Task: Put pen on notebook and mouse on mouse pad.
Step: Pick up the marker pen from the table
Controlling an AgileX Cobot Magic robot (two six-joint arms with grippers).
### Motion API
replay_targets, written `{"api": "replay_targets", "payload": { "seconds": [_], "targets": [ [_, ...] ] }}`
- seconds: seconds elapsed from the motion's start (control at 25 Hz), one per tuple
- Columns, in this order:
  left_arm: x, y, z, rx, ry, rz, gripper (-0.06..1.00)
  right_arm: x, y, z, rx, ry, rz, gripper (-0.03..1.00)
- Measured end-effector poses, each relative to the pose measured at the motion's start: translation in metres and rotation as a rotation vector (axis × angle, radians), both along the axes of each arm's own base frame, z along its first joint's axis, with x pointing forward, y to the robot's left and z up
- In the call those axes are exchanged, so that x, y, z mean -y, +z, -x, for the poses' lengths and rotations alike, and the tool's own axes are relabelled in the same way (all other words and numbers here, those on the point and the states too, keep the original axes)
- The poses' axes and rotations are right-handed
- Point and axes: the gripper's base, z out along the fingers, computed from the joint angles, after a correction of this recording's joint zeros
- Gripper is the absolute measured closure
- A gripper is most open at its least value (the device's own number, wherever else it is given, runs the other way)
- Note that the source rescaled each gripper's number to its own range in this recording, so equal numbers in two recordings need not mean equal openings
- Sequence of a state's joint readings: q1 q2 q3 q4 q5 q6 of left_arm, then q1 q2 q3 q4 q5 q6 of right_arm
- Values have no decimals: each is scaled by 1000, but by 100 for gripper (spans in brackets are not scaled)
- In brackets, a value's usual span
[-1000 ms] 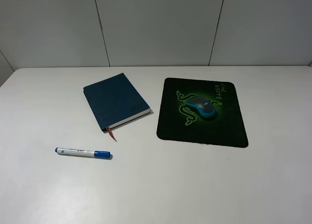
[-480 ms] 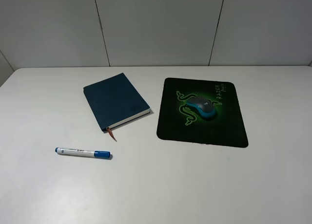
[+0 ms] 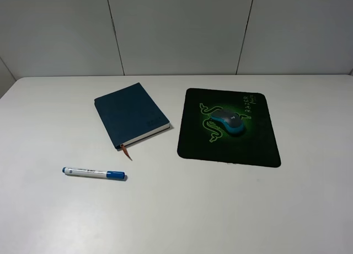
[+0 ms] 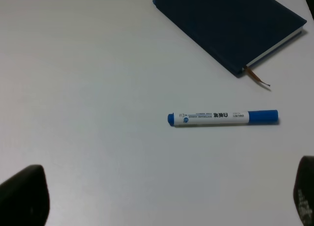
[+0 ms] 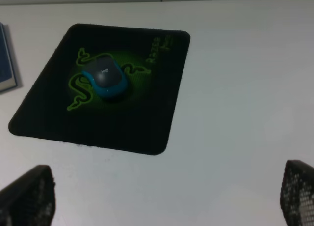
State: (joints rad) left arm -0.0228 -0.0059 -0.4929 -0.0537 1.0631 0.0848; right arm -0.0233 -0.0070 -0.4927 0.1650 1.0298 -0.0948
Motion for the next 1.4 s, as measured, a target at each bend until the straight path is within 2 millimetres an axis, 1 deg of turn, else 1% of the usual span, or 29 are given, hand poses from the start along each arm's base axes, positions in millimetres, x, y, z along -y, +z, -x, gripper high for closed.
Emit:
{"api": "replay_targets", "payload": {
  "seconds": [1.4],
  "targets": [
    [0,0,0,0,1,-1,-6,0,0,0,1,-1,-1,-3]
  ]
}}
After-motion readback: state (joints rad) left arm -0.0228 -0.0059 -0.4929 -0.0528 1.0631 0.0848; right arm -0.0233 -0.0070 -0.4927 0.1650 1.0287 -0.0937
